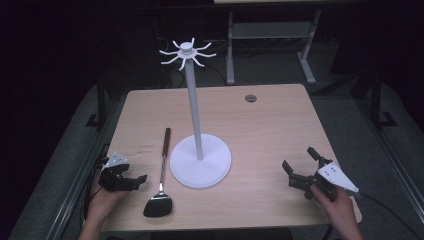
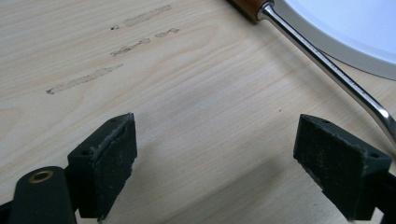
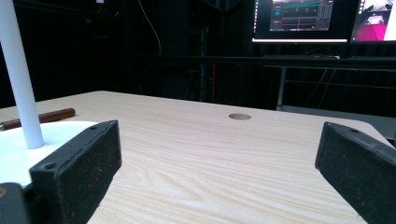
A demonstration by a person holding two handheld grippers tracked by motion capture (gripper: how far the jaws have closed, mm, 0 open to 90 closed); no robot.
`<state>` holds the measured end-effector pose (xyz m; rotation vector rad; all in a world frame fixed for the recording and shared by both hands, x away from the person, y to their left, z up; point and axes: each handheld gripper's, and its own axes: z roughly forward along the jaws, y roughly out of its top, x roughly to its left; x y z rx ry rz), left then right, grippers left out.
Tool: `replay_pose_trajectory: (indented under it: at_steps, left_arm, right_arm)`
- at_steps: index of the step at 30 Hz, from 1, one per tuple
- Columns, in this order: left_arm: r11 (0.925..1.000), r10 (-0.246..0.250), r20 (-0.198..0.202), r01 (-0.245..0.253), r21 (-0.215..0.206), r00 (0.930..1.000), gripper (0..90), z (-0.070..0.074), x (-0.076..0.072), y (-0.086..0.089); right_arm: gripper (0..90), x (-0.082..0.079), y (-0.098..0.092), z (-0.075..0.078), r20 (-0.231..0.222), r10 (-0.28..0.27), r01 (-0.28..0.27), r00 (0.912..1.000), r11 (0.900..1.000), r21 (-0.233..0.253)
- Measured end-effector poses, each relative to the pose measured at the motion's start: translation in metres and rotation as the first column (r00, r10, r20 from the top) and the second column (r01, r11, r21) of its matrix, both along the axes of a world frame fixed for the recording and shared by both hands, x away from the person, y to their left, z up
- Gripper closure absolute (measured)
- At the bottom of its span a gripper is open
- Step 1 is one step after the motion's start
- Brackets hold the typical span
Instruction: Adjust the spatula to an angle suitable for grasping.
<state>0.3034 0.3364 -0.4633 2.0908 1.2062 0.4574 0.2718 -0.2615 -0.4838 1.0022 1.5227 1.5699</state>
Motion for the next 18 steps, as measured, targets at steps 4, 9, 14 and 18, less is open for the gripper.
replay_pose_trajectory:
  at_steps: [4, 9, 14, 18]
  left_arm:
    - [0.9999, 0.014, -0.015, -0.014, -0.008, 0.9998, 13.7, 0.003, 0.001, 0.000]
    - [0.9996, 0.029, -0.028, -0.029, -0.008, 0.9992, 14.9, 0.008, 0.006, -0.001]
    - [0.9993, 0.032, -0.031, -0.032, -0.019, 0.9990, 18.3, 0.012, 0.012, -0.005]
    - [0.9989, 0.040, -0.040, -0.041, -0.021, 0.9984, 20.9, 0.017, 0.016, -0.007]
  right_arm:
    - [0.0, 0.000, 0.000, 0.000, 0.000, 0.000, 0.000, 1.0000, 1.000, 0.001]
    - [0.0, 0.000, 0.000, 0.000, -0.002, 0.001, -0.001, 1.0000, 1.000, 0.002]
    - [0.0, 0.000, -0.001, 0.000, -0.004, 0.003, -0.003, 1.0000, 1.000, 0.003]
    - [0.0, 0.000, -0.001, 0.000, -0.003, 0.005, -0.005, 1.0000, 1.000, 0.003]
